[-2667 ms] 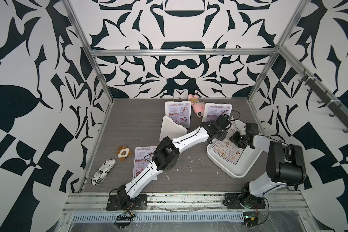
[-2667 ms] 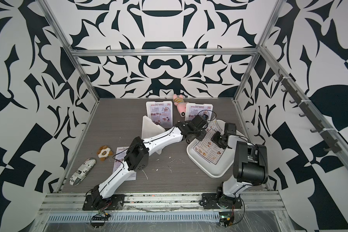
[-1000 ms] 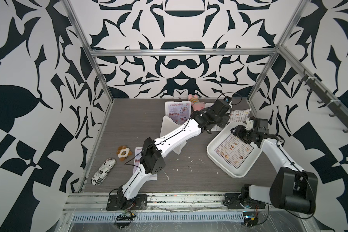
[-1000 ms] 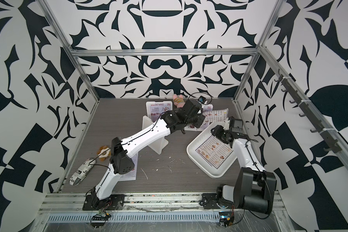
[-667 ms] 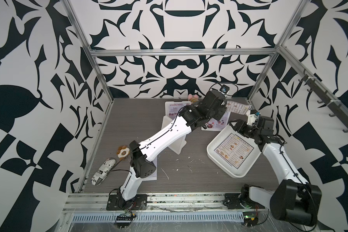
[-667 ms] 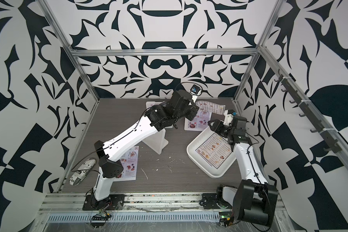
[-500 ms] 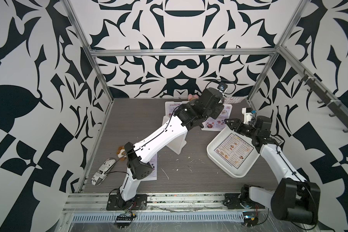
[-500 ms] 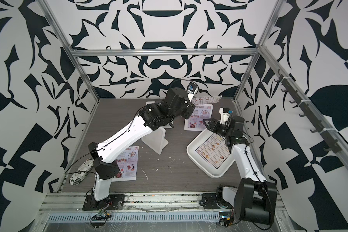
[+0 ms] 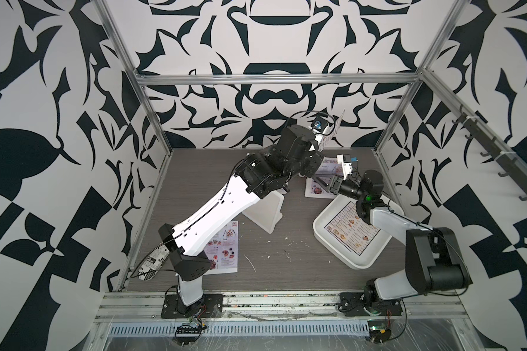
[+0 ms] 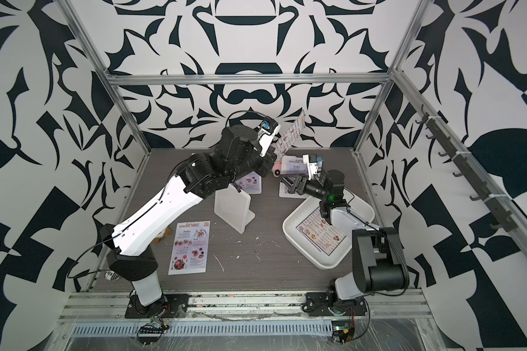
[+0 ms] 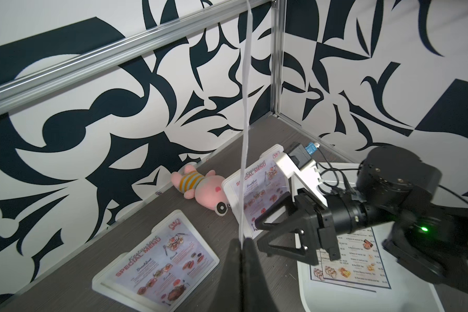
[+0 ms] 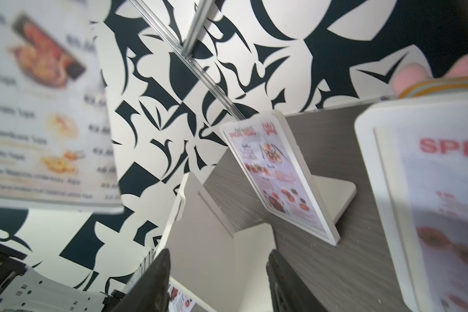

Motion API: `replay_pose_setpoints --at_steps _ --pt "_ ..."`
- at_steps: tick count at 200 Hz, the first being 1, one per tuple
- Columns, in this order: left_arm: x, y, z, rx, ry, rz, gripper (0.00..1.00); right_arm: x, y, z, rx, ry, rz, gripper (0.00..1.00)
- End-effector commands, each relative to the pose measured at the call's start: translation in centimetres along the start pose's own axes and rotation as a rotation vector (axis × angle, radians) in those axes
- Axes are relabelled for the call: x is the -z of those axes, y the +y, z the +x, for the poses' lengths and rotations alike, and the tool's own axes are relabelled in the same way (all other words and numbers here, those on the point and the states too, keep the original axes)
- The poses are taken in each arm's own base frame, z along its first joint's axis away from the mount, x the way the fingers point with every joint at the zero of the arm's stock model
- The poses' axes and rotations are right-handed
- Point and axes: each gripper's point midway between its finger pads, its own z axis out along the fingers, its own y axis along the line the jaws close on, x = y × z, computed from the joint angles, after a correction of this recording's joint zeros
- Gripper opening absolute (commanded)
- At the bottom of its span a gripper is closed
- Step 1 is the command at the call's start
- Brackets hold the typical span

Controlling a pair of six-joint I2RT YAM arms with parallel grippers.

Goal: Replace the menus in the menu holders
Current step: Pick up the menu from the storage box.

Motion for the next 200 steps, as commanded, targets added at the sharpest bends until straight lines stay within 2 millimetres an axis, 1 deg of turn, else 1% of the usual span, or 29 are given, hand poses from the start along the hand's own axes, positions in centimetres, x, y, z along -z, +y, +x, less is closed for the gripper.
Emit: replay_pose_setpoints --at_steps 1,21,48,62,75,97,121,154,190,200 --pt "0.9 -0.4 0.0 0.011 -0.004 0.038 0.00 -0.2 5.6 -3.9 0.165 -0.066 -0.209 0.57" --pt "1.0 -0.3 0.4 0.007 0.001 0.035 0.00 -0.5 6.8 -4.4 0.176 -0.061 -0.278 0.57" --pt "1.2 -0.3 0.5 0.013 -0.003 0.042 0.00 -0.9 8.3 -3.5 0.211 -0.022 -0.320 0.57" --pt "1.3 -0.3 0.4 0.014 -0.007 0.039 0.00 -0.8 8.7 -3.2 0.216 -0.004 -0.330 0.57" --pt "1.5 -0.2 0.3 0.014 -0.012 0.036 0.00 -0.8 8.3 -2.8 0.203 0.014 -0.313 0.57" --pt "2.0 0.0 -0.1 0.014 -0.023 0.034 0.00 -1.0 6.8 -1.7 0.186 0.049 -0.249 0.56" --pt "2.5 0.2 -0.3 0.013 -0.033 0.031 0.00 -0.7 6.0 -0.6 0.191 0.085 -0.190 0.55" --pt "2.9 0.1 -0.5 0.016 -0.043 0.043 0.00 0.6 6.6 -0.3 0.231 0.087 -0.172 0.56" --pt "3.0 -0.1 -0.5 0.023 -0.044 0.054 0.00 1.2 5.8 -0.5 0.216 0.086 -0.152 0.56" --pt "3.0 -0.1 -0.6 0.023 -0.047 0.055 0.00 1.4 6.0 -0.7 0.222 0.083 -0.161 0.56"
